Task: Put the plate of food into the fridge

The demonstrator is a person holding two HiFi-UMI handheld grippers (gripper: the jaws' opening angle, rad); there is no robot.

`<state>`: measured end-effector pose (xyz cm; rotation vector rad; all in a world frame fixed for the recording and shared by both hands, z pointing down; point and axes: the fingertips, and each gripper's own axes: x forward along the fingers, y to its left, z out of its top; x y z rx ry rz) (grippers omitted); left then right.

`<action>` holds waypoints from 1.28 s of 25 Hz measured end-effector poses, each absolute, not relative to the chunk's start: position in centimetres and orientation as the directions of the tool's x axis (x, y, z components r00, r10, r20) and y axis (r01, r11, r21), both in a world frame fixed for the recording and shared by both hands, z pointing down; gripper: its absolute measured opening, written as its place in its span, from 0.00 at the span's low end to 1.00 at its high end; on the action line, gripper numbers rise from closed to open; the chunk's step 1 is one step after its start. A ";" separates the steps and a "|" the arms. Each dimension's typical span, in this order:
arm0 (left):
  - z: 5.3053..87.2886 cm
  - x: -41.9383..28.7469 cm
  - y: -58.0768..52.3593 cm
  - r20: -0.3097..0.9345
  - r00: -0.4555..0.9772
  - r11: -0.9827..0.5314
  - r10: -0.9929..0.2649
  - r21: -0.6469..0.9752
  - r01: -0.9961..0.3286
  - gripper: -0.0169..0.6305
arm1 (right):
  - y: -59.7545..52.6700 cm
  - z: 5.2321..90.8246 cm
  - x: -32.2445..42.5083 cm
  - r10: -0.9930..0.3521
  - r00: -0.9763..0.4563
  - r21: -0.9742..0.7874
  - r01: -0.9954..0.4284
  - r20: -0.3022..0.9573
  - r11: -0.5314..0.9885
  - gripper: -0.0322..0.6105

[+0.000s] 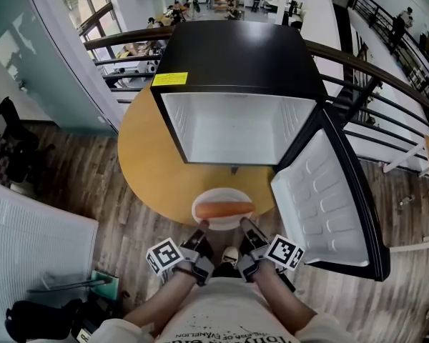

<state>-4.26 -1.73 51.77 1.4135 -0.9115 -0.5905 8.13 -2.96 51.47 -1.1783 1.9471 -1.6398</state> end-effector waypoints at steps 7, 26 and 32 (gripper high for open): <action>51.6 -3.8 -2.8 0.152 0.542 0.089 -0.827 0.986 -0.140 0.08 | -4.1 51.7 8.3 -0.749 -0.617 -0.930 -0.368 0.241 0.003 0.11; 52.4 -5.2 -7.1 0.202 0.604 0.115 -0.771 0.977 -0.179 0.08 | -7.2 52.5 7.3 -0.808 -0.527 -0.930 -0.362 0.264 -0.067 0.11; 53.3 -5.8 -8.9 0.227 0.610 0.141 -0.759 0.972 -0.186 0.08 | -9.0 53.2 6.9 -0.814 -0.511 -0.927 -0.367 0.276 -0.084 0.11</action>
